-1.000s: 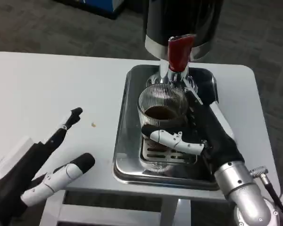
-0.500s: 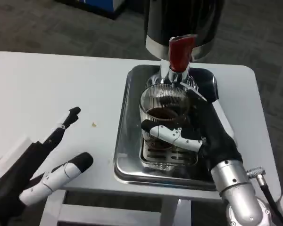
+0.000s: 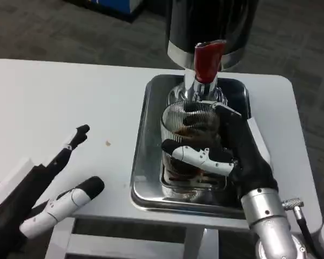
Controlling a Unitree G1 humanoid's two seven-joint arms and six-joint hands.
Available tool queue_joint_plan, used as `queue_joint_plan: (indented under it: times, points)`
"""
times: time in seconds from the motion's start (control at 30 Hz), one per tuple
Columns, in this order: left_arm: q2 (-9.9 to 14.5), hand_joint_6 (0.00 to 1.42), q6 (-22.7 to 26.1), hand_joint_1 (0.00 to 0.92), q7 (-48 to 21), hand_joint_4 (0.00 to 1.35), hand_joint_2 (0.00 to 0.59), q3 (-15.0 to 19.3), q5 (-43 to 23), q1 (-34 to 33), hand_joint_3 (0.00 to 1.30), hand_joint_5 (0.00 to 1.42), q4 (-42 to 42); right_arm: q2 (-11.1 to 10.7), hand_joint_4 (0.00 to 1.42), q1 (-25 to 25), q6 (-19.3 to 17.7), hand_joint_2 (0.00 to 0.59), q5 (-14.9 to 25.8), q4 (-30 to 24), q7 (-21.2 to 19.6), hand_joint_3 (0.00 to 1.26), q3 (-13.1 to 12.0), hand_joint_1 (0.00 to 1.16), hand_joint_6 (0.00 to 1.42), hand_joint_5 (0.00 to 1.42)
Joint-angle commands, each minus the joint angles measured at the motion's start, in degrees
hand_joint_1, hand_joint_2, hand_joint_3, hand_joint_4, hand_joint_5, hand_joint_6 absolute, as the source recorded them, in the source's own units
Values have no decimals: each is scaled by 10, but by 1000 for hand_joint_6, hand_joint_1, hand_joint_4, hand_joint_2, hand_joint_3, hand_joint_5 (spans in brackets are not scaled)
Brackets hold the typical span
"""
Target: Grasp the cup under the faucet to collect the drink, then remove the cup.
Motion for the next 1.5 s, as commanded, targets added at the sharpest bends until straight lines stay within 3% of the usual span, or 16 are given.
queue_joint_plan:
  times: [0.03, 0.43, 0.67, 0.97, 1.23, 1.4, 1.5]
  points:
    - [3, 0, -2, 0, -2, 0, 70, 5, -3, 12, 0, 0, -10, 3, 716, 27, 0, 126, 0, 2, 0, 667, 2, 946, 983, 908]
    - [2, 0, 0, 0, -2, 0, 70, 6, -8, 11, 0, 0, -18, 0, 727, 56, -4, 127, -3, -36, 1, 692, 2, 947, 1016, 925]
    - [3, 0, -3, 0, -3, 0, 70, 22, -15, 24, 0, 0, -52, -16, 727, 106, -4, 127, -30, -141, 19, 695, 21, 947, 1021, 925]
    - [10, 0, -15, 0, -5, 0, 70, 58, 17, 84, 0, 0, -141, -28, 727, 165, 10, 127, -35, -260, 59, 695, 36, 947, 1028, 925]
    - [24, 0, -21, 0, -20, 0, 66, 99, 37, 131, 0, 0, -196, -44, 738, 213, 56, 133, -15, -375, 119, 698, 35, 933, 1038, 946]
    - [45, 0, 1, 0, -59, 0, 60, 126, 30, 159, 0, 0, -243, -66, 738, 262, 113, 133, 8, -481, 174, 702, 36, 931, 1041, 946]
    - [56, 0, 14, 0, -83, 0, 58, 136, 29, 167, 0, 0, -263, -74, 738, 276, 139, 133, 16, -518, 192, 703, 35, 930, 1042, 946]
